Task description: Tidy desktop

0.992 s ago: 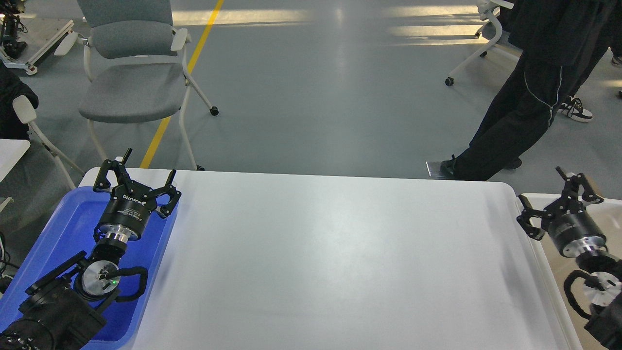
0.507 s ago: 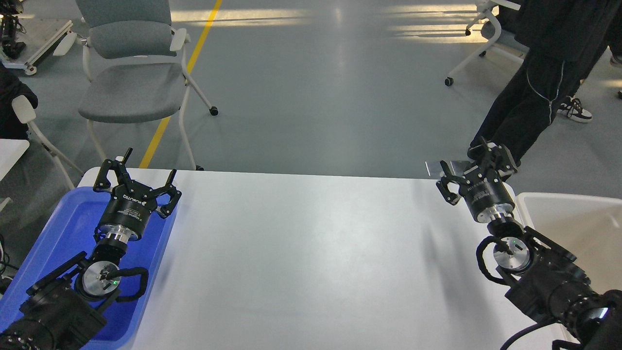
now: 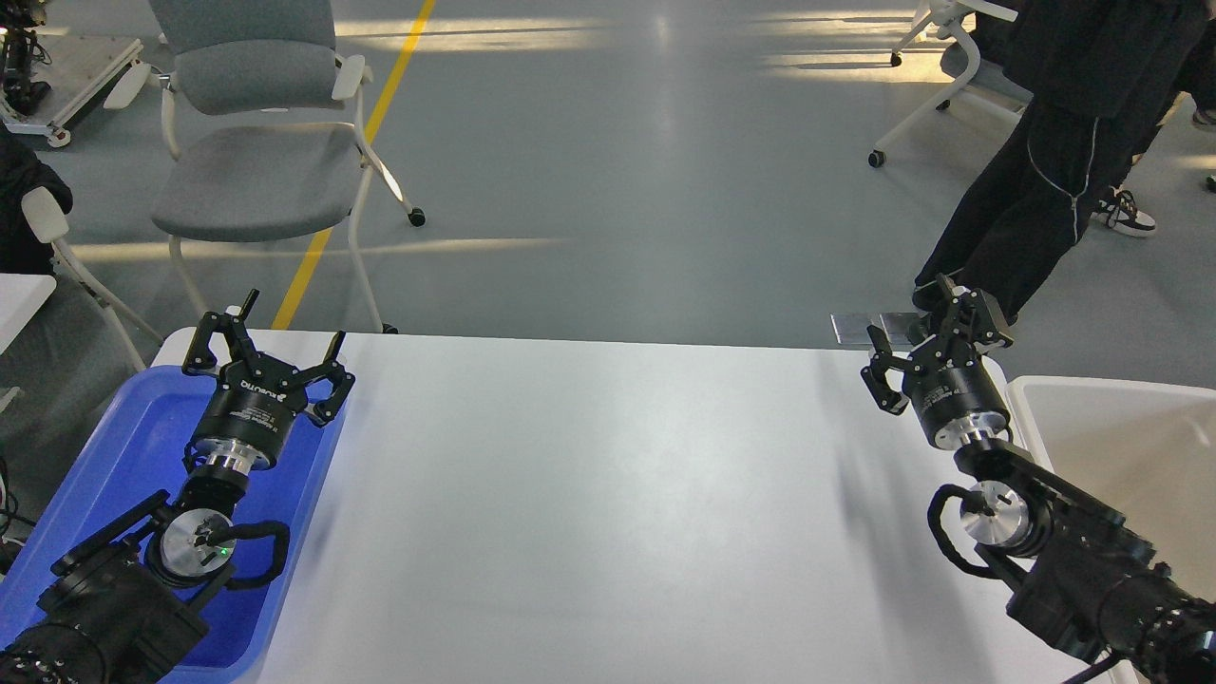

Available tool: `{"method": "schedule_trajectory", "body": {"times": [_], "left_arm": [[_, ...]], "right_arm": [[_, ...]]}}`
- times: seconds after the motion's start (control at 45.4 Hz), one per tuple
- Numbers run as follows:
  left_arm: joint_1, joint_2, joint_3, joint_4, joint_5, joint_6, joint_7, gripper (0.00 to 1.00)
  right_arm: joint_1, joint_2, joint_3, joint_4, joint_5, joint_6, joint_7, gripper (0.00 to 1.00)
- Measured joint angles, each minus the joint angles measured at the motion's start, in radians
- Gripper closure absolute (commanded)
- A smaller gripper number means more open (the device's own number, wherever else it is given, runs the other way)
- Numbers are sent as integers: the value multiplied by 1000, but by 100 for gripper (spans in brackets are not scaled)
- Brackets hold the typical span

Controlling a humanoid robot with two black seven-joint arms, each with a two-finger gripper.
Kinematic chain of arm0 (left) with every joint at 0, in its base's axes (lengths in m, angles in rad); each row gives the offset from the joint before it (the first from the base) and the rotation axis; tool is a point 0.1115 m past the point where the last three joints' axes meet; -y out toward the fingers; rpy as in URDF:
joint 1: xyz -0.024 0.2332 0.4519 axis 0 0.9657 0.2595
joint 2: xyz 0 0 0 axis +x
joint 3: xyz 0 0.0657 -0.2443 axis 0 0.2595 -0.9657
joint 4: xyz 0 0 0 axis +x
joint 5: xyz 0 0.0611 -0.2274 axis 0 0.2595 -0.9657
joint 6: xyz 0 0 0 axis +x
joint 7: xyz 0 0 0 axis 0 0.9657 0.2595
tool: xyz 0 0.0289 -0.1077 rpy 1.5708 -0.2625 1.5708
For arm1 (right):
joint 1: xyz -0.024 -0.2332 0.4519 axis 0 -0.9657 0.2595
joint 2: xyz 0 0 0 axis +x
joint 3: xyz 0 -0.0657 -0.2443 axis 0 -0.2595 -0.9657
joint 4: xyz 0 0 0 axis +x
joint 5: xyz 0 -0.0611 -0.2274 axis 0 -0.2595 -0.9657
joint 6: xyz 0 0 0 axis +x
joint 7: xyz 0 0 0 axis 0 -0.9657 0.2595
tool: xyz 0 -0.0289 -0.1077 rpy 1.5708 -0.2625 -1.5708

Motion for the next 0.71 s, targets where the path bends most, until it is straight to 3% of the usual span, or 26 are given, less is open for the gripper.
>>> {"method": "schedule_trajectory", "body": {"times": [0.397,0.705], "left_arm": [[0,0,0,0,-1,1,0,0],[0,0,0,0,-1,1,0,0]], "right_arm": [[-50,59,-6,-162,-69,-11,125,0],[-45,74,-23,-186,-79,-12,151,0]]}}
